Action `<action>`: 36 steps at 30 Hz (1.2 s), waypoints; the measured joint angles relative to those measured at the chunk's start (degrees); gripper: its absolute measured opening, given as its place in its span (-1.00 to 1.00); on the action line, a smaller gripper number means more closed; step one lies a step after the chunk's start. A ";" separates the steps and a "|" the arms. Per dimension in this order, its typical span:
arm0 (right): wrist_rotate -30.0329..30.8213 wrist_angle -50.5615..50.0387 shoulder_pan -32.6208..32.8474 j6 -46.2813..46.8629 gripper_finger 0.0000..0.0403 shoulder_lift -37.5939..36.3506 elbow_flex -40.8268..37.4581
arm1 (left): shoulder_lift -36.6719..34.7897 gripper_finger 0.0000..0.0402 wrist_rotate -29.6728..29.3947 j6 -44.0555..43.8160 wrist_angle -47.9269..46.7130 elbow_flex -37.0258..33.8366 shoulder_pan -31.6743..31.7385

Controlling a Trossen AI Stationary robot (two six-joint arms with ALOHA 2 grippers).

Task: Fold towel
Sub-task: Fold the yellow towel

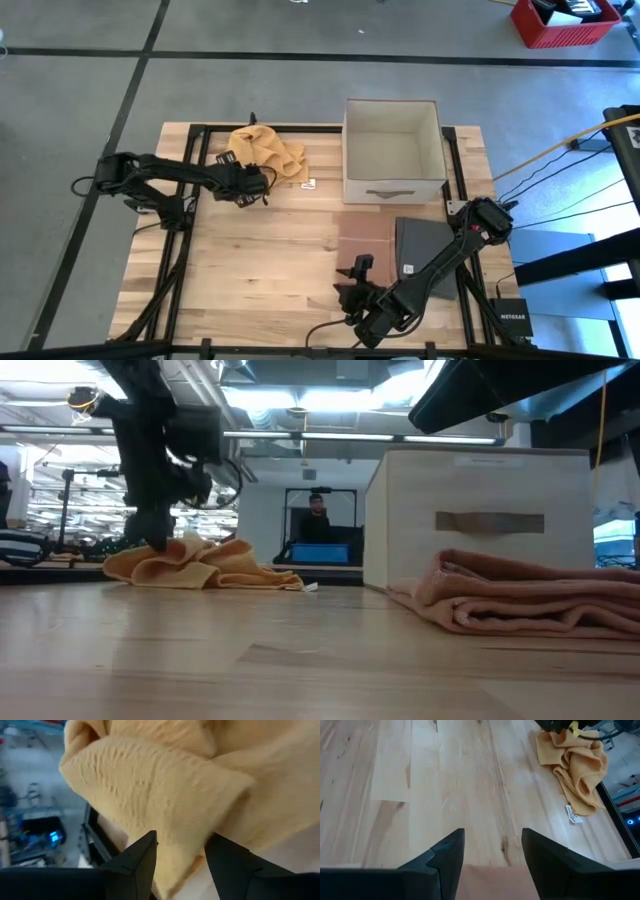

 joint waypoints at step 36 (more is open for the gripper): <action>-10.00 13.05 -17.64 -22.95 0.00 -9.18 2.28 | -23.31 -0.98 9.64 -18.36 8.51 15.08 -33.79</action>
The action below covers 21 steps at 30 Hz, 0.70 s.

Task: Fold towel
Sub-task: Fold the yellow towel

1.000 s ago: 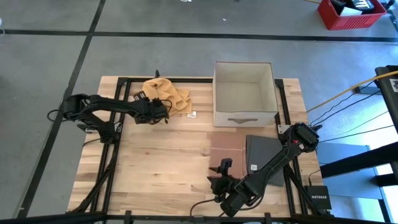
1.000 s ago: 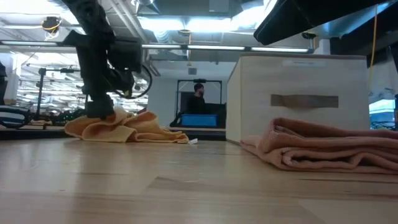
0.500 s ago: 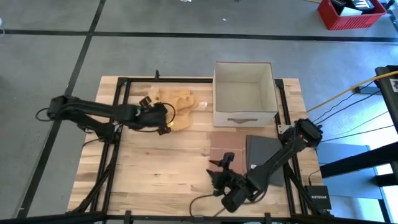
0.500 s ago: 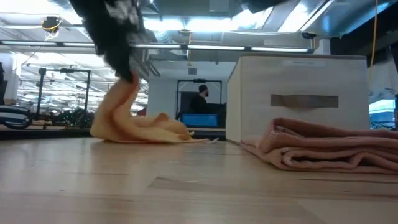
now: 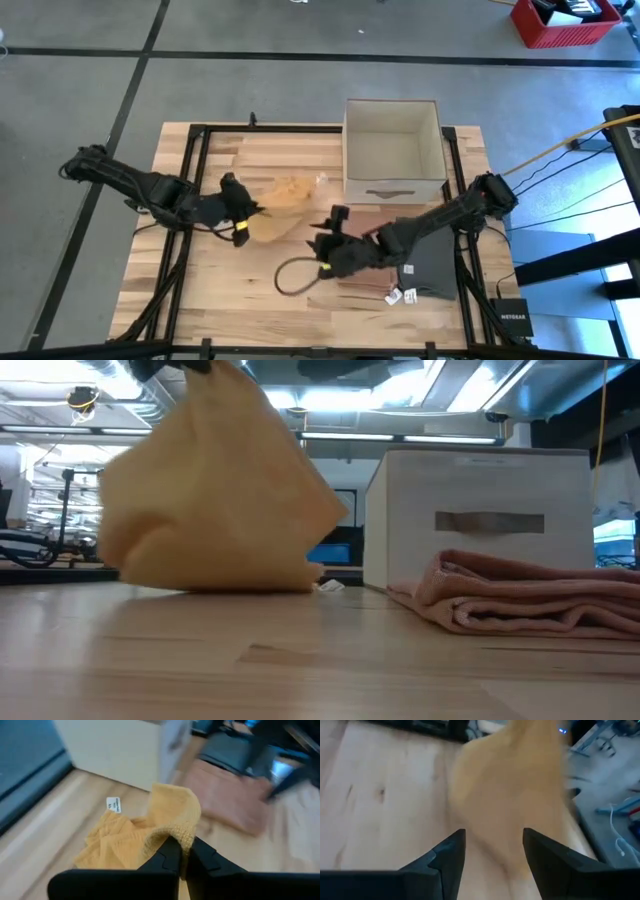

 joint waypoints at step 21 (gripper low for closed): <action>-2.68 -7.28 -7.60 -2.24 -0.18 8.22 0.47 | 0.23 -0.97 9.11 6.62 1.04 -0.04 -4.76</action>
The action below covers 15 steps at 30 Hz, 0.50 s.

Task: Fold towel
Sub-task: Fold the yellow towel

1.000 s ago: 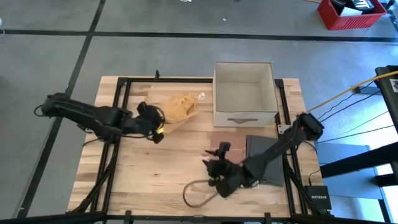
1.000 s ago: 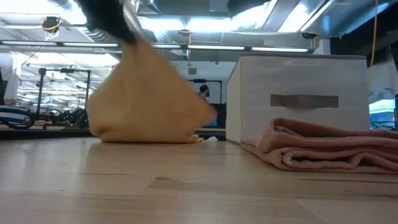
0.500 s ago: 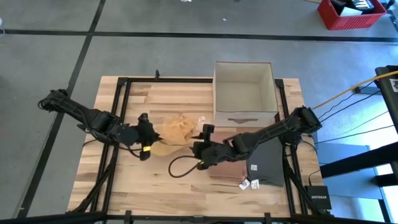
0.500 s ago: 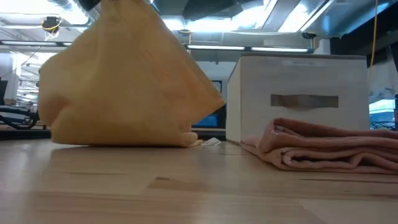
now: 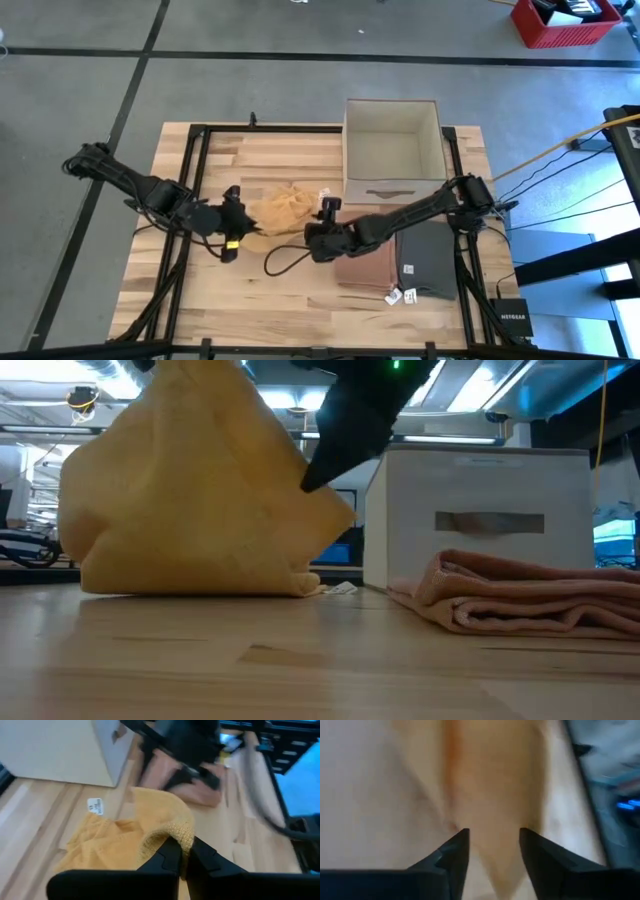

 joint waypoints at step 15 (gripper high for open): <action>-3.16 -6.09 3.51 4.56 -0.13 -2.89 2.58 | 0.68 -0.96 1.67 -2.61 -0.58 -0.02 -2.13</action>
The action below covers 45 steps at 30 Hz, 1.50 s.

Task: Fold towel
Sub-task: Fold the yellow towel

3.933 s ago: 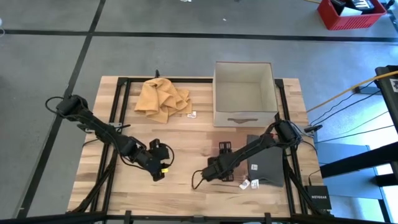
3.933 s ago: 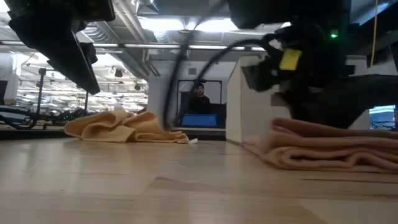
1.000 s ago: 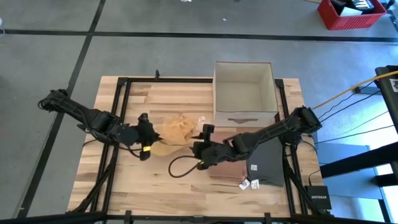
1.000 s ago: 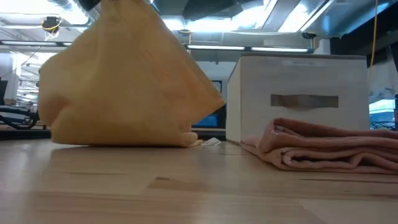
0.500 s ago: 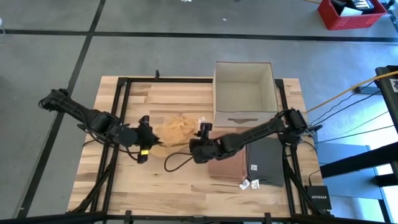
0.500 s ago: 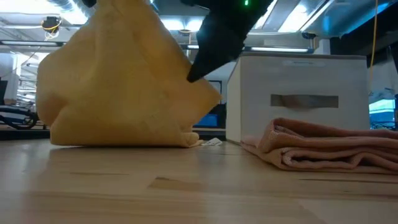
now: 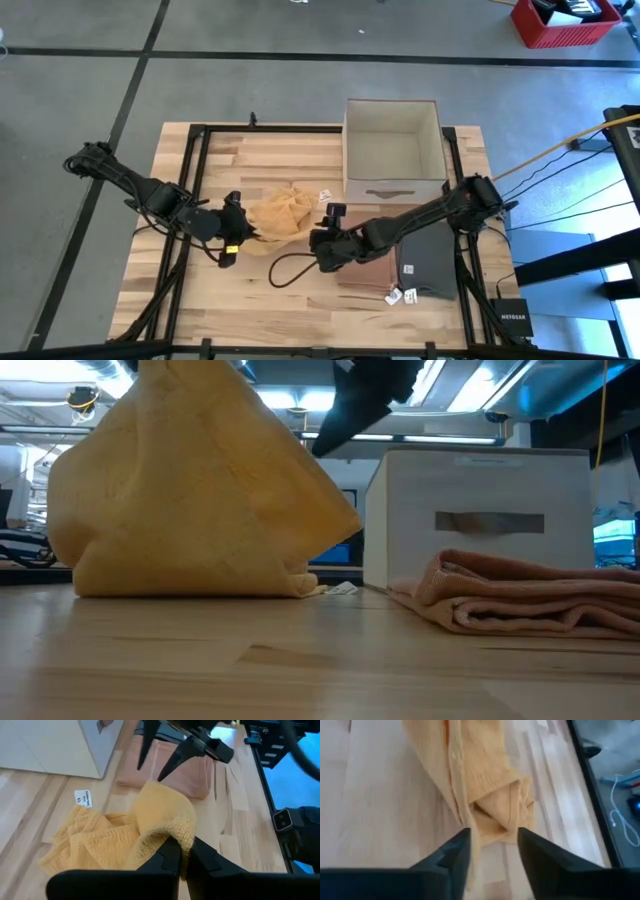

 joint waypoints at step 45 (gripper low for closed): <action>15.82 -13.47 5.63 -10.48 -0.98 -2.05 21.11 | 12.92 -0.95 -1.84 -13.03 -12.16 -0.15 2.45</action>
